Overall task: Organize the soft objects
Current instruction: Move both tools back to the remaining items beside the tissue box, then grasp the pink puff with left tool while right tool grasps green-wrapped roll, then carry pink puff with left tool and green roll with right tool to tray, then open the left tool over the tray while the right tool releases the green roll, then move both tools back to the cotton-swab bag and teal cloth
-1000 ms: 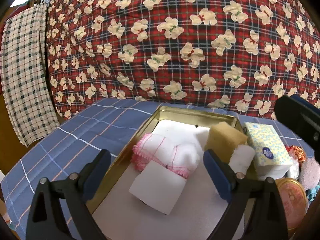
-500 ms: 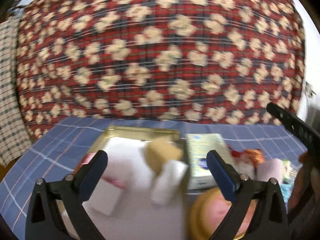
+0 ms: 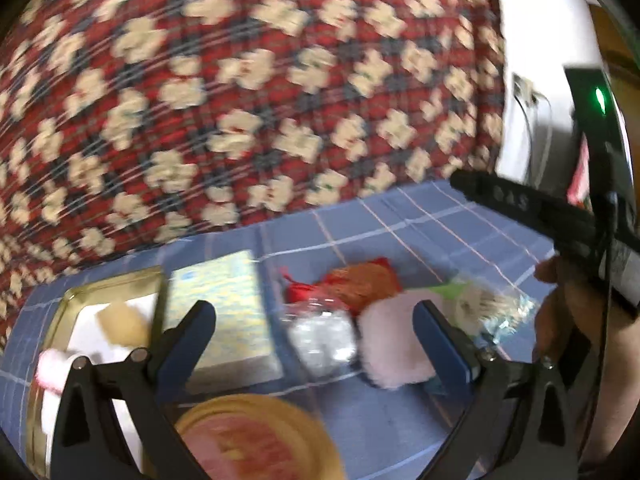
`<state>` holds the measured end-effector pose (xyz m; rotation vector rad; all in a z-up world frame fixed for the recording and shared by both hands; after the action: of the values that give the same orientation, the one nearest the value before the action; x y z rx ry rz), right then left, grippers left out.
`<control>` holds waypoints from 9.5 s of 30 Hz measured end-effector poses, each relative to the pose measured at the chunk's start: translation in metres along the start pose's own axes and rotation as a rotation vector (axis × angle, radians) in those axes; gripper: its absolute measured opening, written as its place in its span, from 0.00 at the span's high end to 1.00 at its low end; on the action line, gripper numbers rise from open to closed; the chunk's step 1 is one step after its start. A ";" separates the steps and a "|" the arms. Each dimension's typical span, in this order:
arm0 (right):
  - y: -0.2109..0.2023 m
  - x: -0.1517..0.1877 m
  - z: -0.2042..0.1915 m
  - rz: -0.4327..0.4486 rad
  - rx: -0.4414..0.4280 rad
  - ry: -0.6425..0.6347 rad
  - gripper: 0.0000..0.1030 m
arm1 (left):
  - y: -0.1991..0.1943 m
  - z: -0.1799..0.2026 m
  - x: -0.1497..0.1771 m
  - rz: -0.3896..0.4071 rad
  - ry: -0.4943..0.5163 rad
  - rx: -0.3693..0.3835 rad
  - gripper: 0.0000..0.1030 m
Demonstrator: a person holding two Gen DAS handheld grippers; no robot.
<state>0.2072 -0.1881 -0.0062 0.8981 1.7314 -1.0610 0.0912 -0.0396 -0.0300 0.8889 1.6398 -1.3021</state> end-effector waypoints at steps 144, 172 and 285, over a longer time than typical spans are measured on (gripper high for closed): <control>-0.037 0.008 -0.066 0.123 -0.342 -0.126 0.80 | -0.024 -0.063 -0.010 0.150 -0.216 0.035 0.90; -0.047 -0.002 -0.116 0.192 -0.440 -0.125 0.80 | -0.048 -0.102 -0.010 0.252 -0.255 -0.097 0.90; -0.065 0.081 -0.235 -0.080 -0.808 -0.337 0.50 | -0.088 -0.203 0.062 0.150 -0.395 -0.647 0.14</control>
<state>0.0487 0.0142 -0.0077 0.1303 1.6892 -0.4346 -0.0494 0.1425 -0.0313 0.3243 1.4977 -0.7055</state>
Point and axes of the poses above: each gripper's, at about its wrist camera, not at the fingertips, and y roughly the way its jaws point, z to its right, x to its underside, the point moved 2 cm from there along y, roughly the way its jaws point, and after that the axes turned 12 degrees about z, right-handed, at the moved point
